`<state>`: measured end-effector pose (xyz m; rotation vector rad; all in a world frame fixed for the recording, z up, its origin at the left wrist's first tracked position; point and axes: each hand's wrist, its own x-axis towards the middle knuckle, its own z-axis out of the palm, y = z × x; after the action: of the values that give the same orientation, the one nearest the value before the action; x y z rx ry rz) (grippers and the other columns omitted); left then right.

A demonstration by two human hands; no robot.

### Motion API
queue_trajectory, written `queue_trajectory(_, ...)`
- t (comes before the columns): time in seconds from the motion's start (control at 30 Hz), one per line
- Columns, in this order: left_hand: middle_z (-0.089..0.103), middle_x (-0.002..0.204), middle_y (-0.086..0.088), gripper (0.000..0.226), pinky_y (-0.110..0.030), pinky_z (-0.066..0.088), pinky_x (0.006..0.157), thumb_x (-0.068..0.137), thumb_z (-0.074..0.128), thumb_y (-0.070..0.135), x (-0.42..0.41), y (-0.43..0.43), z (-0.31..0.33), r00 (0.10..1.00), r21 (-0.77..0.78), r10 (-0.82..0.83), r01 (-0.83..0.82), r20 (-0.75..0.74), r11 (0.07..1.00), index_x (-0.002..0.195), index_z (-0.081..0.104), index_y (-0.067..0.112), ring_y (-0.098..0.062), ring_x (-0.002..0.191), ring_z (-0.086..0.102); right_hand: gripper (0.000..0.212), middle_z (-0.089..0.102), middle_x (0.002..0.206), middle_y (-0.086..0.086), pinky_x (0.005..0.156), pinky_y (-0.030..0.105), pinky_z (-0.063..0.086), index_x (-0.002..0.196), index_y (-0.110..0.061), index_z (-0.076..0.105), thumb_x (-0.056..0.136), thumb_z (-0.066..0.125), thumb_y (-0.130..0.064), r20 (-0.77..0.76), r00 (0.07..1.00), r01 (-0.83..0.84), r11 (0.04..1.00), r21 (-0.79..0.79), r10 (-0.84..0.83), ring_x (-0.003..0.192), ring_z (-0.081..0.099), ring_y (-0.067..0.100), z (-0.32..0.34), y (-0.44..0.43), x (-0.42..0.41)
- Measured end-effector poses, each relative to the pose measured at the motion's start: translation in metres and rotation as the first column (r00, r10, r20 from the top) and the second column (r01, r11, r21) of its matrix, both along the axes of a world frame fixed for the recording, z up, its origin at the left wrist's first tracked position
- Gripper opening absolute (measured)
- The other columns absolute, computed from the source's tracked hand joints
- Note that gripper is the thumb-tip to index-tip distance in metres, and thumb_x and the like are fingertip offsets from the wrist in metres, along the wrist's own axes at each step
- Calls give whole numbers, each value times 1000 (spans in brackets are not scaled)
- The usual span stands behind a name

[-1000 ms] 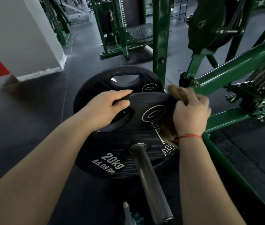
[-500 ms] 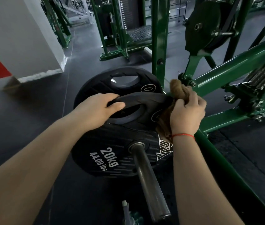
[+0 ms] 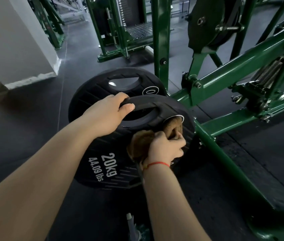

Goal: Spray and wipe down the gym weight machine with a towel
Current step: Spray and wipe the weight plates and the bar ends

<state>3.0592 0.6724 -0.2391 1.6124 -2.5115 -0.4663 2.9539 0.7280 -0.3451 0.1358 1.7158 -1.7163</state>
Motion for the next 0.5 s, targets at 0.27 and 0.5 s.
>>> queue_trajectory(0.27, 55, 119, -1, 40, -47, 50, 91, 107, 33, 49, -23, 0, 7, 995, -25, 6, -3, 98, 1000, 136, 49, 26, -23, 104, 57, 47, 32, 119, -6, 81, 6, 31, 109, -30, 46, 77, 70, -5, -475, 857, -296, 945, -135, 201, 105, 52, 18, 5, 17, 32)
queue_trajectory(0.5, 55, 121, -3, 42, -46, 50, 88, 107, 32, 49, -18, 4, 4, 994, -62, 24, -17, 109, 998, 139, 46, 25, -25, 106, 56, 48, 36, 109, -12, 86, 5, 33, 101, -28, 49, 69, 69, 1, -586, 804, -190, 977, -95, 100, 99, 53, 25, -32, 14, 16)
